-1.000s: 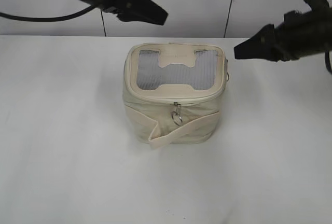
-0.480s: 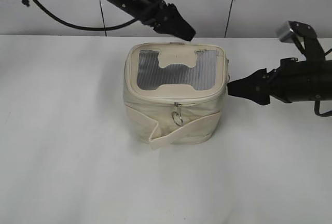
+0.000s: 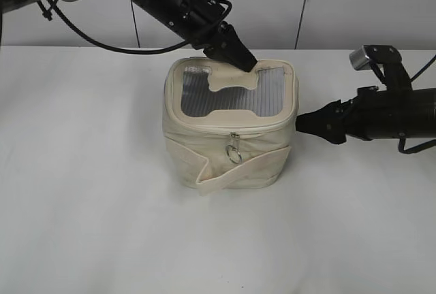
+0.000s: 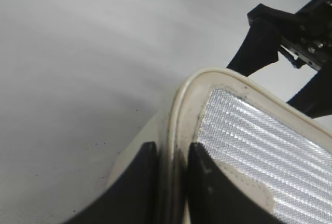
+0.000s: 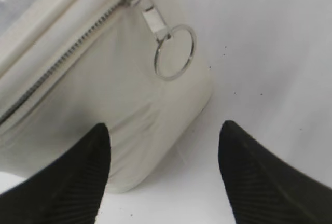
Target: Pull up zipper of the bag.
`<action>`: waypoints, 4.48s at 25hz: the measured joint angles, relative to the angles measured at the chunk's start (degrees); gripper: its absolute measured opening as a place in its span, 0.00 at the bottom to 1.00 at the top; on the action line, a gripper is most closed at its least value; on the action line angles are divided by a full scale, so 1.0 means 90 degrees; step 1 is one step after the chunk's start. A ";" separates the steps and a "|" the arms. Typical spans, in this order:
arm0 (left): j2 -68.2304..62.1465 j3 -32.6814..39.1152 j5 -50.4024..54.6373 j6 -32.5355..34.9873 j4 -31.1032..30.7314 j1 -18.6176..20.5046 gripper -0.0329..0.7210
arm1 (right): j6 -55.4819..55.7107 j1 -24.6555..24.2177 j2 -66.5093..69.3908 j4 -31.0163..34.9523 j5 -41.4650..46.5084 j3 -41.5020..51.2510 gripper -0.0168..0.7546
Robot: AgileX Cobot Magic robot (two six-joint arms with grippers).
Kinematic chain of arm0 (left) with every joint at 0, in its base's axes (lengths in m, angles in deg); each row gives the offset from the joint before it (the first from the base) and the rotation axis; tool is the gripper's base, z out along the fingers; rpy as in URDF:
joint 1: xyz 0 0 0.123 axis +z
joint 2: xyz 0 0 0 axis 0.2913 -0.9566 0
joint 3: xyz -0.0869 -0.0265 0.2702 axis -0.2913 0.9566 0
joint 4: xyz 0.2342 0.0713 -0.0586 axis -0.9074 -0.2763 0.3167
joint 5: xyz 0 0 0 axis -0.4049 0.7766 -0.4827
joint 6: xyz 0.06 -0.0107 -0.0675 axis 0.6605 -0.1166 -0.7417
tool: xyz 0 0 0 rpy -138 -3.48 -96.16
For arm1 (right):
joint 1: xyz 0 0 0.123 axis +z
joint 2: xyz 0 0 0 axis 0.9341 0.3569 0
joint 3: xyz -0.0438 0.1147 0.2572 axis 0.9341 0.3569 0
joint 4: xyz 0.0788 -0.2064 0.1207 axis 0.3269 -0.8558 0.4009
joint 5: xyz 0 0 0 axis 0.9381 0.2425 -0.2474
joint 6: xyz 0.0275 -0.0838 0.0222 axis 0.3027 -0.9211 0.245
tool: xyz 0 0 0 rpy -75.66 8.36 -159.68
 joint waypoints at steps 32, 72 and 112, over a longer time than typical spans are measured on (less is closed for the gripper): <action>0.0000 0.0000 0.0027 0.0000 -0.0035 -0.0006 0.10 | 0.0016 0.0177 0.0767 0.0076 0.0394 -0.1212 0.03; 0.0000 0.0000 -0.0433 -0.1705 -0.0283 -0.0093 0.10 | 0.3141 0.2373 -0.1571 -0.1003 -0.0049 0.0619 0.03; 1.0794 0.8289 -0.1726 -0.5894 -0.4772 0.0002 0.46 | 1.1479 0.1173 -0.8336 -0.9480 0.3457 0.1076 0.72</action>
